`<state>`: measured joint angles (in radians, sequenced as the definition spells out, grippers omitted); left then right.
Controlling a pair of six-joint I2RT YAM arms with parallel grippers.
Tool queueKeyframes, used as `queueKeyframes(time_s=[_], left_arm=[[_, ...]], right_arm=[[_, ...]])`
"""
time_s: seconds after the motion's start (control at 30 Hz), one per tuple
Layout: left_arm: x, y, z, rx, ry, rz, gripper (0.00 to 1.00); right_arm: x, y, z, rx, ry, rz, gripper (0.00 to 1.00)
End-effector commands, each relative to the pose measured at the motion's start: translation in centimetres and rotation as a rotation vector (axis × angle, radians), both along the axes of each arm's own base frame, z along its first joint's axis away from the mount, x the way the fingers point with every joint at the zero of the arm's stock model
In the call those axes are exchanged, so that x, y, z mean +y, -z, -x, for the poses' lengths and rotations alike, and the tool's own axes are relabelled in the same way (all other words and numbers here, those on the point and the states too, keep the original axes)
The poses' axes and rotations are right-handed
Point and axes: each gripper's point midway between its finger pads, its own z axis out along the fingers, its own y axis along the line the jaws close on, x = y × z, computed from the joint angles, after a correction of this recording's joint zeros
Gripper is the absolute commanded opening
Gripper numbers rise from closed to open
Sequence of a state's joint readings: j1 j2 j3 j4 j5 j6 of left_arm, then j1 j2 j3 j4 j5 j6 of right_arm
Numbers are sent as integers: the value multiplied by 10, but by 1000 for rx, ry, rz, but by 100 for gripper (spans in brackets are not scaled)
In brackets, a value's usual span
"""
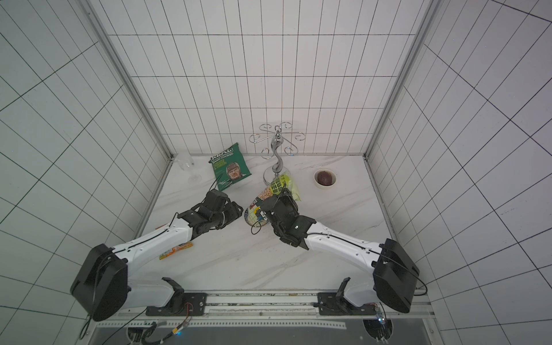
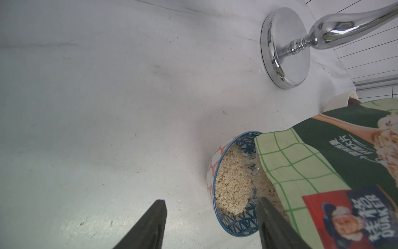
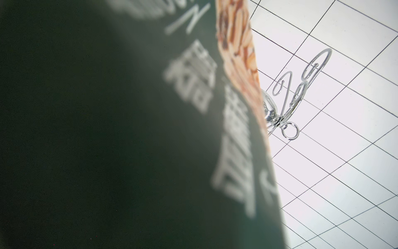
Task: Pour the oats into the breakfast bowl
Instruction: Pour the oats into the bowl.
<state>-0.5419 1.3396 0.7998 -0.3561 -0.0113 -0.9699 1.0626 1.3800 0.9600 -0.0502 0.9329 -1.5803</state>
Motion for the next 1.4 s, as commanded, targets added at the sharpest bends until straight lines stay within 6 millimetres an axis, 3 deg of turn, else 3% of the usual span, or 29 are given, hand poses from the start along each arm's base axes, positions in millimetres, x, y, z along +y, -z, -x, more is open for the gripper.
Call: queueKeyframes(time_s=[0.0, 1.37], left_arm=[[4, -4, -2, -22, -17, -1, 68], [4, -6, -3, -25, -18, 2, 68]], right_arm=[[-8, -61, 0, -160, 77, -203, 0], [-12, -67, -1, -212, 66, -189, 0]])
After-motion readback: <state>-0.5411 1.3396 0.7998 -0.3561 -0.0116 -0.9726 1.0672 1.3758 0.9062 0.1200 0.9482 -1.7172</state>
